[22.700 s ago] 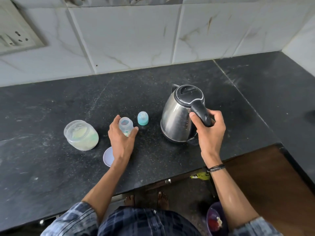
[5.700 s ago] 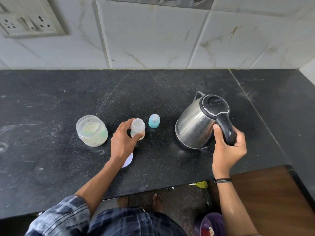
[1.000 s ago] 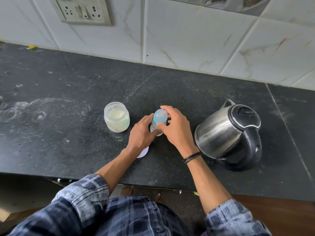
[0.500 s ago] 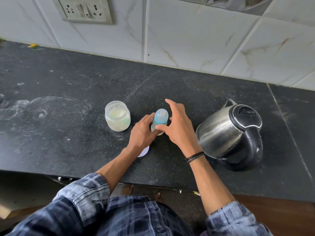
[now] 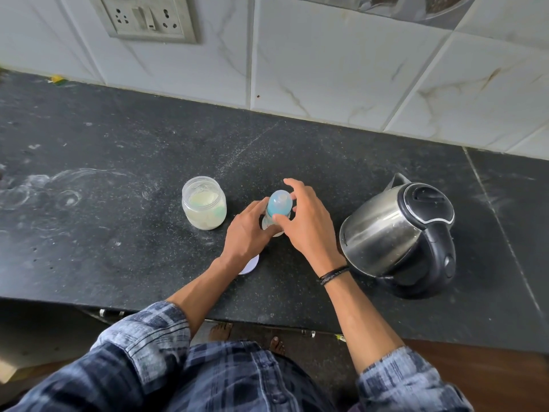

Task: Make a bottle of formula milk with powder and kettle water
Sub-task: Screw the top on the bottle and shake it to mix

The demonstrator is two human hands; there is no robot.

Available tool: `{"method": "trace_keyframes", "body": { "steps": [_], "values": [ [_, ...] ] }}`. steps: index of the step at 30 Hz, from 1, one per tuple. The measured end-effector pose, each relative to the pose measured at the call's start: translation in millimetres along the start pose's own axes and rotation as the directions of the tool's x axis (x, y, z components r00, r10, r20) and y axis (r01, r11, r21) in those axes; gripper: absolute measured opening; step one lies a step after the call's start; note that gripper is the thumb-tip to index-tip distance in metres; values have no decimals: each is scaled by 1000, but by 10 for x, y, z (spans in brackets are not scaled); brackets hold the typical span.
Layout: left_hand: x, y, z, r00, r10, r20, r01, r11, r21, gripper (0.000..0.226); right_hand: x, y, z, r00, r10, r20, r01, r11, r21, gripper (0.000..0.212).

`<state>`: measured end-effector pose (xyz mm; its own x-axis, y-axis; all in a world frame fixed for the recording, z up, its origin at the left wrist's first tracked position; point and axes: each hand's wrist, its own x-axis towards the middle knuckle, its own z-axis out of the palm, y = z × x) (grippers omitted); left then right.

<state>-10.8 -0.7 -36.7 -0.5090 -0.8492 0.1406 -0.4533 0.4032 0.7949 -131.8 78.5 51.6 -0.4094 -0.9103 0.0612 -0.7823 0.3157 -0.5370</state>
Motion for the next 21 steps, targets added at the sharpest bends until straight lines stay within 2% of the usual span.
{"method": "trace_keyframes", "body": {
  "steps": [4, 10, 14, 18, 21],
  "values": [
    [-8, -11, 2, 1000, 11, -5, -11, 1000, 1, 58, 8, -4, -27, 999, 54, -1, -54, 998, -22, 91],
    [-3, -13, -1, 1000, 6, 5, -6, 1000, -1, 53, -5, -19, -5, 1000, 13, 0, -13, 1000, -14, 73],
    [-4, -23, 2, 1000, 14, 2, -14, 1000, 0, 57, -6, 1, -54, 999, 48, -4, -48, 998, -35, 84],
    [4, -27, 1, 1000, 2, -1, -2, 1000, 17, 51, -1, -3, -58, 1000, -21, -22, 20, 999, -25, 70],
    [-6, -17, 8, 1000, -4, -2, 4, 1000, 8, 48, 9, -22, -12, 1000, -6, 10, 5, 1000, 18, 61]
  ]
}}
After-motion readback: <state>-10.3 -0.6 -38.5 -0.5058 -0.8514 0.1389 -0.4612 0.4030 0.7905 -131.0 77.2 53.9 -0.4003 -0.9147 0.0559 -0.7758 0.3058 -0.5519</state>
